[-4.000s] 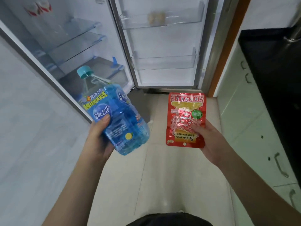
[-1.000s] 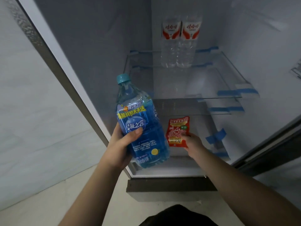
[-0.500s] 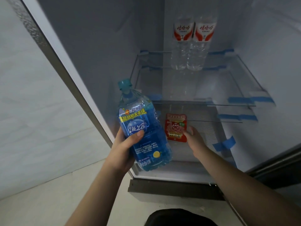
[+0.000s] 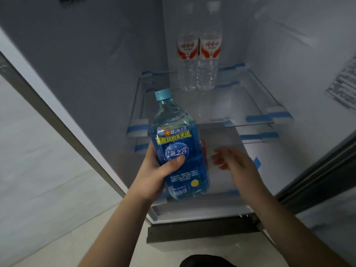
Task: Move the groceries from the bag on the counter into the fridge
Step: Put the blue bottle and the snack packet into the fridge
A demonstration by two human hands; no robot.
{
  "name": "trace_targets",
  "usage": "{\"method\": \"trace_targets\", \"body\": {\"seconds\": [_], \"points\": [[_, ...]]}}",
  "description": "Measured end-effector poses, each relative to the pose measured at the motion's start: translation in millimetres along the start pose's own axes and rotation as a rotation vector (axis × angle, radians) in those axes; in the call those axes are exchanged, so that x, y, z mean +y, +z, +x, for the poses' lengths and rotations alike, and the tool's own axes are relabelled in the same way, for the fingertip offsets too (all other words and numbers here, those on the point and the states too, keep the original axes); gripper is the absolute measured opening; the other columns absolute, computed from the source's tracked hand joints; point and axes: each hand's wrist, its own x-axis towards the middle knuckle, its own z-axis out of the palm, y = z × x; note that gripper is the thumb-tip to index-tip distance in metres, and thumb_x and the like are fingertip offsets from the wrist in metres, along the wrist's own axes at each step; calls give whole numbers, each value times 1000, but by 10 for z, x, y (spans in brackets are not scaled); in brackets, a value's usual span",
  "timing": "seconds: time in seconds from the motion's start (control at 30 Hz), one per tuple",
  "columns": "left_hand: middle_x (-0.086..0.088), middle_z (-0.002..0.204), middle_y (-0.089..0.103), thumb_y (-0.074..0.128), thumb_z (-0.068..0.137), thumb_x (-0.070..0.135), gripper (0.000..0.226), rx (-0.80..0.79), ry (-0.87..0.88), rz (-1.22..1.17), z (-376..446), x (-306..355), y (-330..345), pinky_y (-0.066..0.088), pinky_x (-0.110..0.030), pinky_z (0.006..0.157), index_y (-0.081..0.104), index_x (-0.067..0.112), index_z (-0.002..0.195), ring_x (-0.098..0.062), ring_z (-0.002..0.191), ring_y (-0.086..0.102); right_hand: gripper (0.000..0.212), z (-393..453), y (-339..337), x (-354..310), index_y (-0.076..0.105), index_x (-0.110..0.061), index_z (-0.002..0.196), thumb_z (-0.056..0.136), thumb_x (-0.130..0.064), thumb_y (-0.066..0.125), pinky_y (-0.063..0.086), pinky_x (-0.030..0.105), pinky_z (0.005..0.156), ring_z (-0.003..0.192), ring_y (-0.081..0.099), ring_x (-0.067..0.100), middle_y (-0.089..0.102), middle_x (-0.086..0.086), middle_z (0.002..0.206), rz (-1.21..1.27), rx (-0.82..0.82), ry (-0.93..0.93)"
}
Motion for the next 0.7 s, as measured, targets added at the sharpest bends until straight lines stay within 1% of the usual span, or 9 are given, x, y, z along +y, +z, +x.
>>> {"method": "trace_targets", "body": {"seconds": [0.07,0.13,0.17,0.23,0.33,0.43,0.53,0.6,0.7], "points": [[-23,129,58,91,62,28,95,-18,11,19,72,2,82,52,-49,90,38,8,138,-41,116,59,32,-56,-63,-180,61,-33,117,97,-50,43,53,41,92,101,66,11,70,-7,108,-4,-90,-66],[-24,129,57,89,63,25,92,-33,34,39,143,1,170,52,-50,92,38,9,137,-41,116,59,39,-88,-88,-342,53,-40,129,94,-55,42,52,32,94,112,62,7,66,-14,119,-23,-237,-95],[-25,129,57,88,64,23,90,-42,49,49,176,3,211,51,-51,93,38,7,137,-43,116,58,43,-99,-96,-406,48,-40,134,94,-53,43,51,28,94,117,59,5,63,-15,124,-29,-289,-101],[-27,129,56,87,66,22,86,-70,75,70,231,19,268,49,-53,95,38,6,136,-44,117,57,52,-105,-105,-493,42,-32,142,93,-49,48,51,33,97,123,56,10,59,-9,134,-2,-344,-125],[-23,127,59,81,68,13,78,-84,98,109,285,94,329,51,-52,94,39,7,134,-42,115,59,58,-99,-136,-597,42,-28,142,88,-44,58,51,45,98,123,57,16,59,-2,135,54,-331,-147],[-22,124,61,81,66,12,79,-71,144,175,349,211,407,53,-47,90,39,6,132,-39,112,62,58,-63,-151,-711,46,-23,139,86,-33,65,53,41,95,120,60,19,63,0,131,80,-321,-204],[-16,123,64,86,64,18,78,-72,219,341,444,376,488,51,-52,93,43,11,129,-33,111,64,54,9,-149,-841,48,-20,137,87,-23,71,53,36,94,118,62,17,65,-1,128,114,-283,-250],[-11,122,64,88,64,26,76,-65,276,446,542,492,502,50,-55,95,48,17,128,-31,112,64,53,81,-161,-933,49,-19,136,87,-20,67,54,32,92,117,62,15,65,-3,127,124,-259,-285],[-8,128,60,89,58,52,80,-9,361,631,721,660,524,49,-51,97,54,33,128,-25,115,61,53,242,-182,-1062,50,-19,135,85,-21,67,53,33,93,118,62,15,65,-3,127,132,-234,-337]]}}
